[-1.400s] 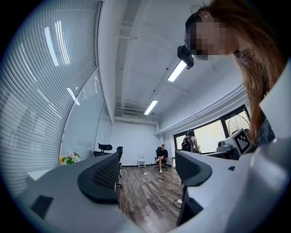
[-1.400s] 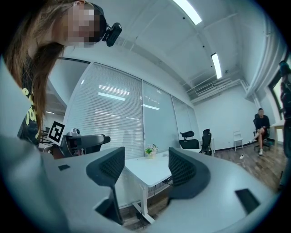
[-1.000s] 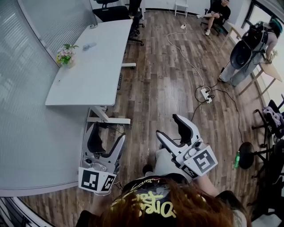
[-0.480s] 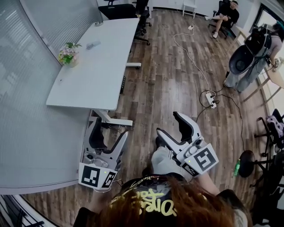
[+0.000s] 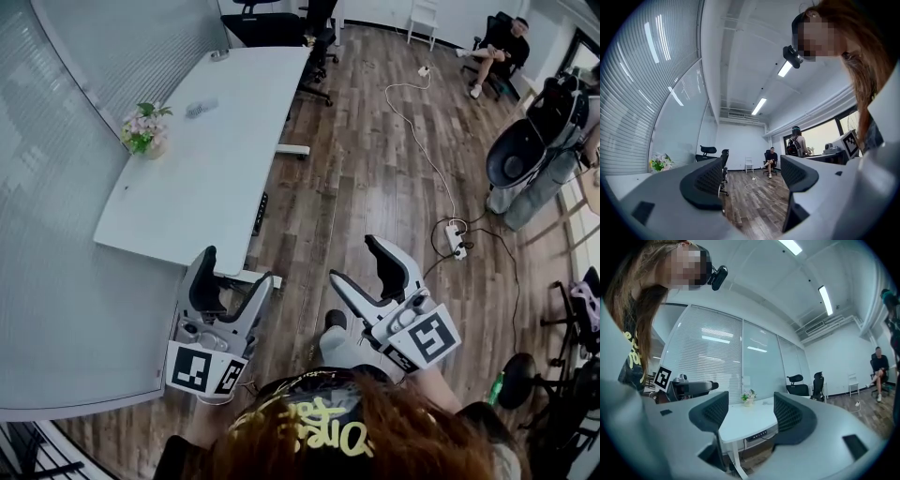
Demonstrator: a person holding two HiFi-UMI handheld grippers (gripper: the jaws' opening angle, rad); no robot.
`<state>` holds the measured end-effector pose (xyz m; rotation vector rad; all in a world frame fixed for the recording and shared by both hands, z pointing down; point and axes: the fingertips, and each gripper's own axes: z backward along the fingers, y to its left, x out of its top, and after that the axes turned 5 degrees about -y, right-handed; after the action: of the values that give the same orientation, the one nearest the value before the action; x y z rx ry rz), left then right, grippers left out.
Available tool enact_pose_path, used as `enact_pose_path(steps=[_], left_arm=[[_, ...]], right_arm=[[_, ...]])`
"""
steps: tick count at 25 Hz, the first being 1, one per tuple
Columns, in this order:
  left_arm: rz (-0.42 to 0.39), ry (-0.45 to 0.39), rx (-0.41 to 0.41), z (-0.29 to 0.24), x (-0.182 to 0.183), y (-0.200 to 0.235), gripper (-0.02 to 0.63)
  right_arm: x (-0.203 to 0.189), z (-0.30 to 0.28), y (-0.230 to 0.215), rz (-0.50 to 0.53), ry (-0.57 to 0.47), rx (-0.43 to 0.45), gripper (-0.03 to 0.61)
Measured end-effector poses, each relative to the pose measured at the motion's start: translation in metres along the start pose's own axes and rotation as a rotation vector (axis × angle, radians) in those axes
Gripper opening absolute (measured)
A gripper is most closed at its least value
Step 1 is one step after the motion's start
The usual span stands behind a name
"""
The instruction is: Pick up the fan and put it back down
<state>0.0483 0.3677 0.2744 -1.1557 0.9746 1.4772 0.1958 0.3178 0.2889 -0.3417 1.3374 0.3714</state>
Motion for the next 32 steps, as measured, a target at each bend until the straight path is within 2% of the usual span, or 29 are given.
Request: enact_pose_path(steps=[10,16,32], left_arm=[[-0.008,-0.023,0.038,-0.13,-0.008,0.021,0.38],[-0.008,-0.028,0.037,-0.183,-0.02,0.016,0.38],[-0.011,-0.003,0.009,-0.229,-0.03,0.028,0.38]], right_arm=[[0.007,-0.061,-0.115,-0.005,0.007,0.044,0.284],[0.003,-0.076,-0.167,0.001,0.012,0.061,0.284],[-0.002,-0.097,-0.197,-0.017,0.007,0.051,0.284]])
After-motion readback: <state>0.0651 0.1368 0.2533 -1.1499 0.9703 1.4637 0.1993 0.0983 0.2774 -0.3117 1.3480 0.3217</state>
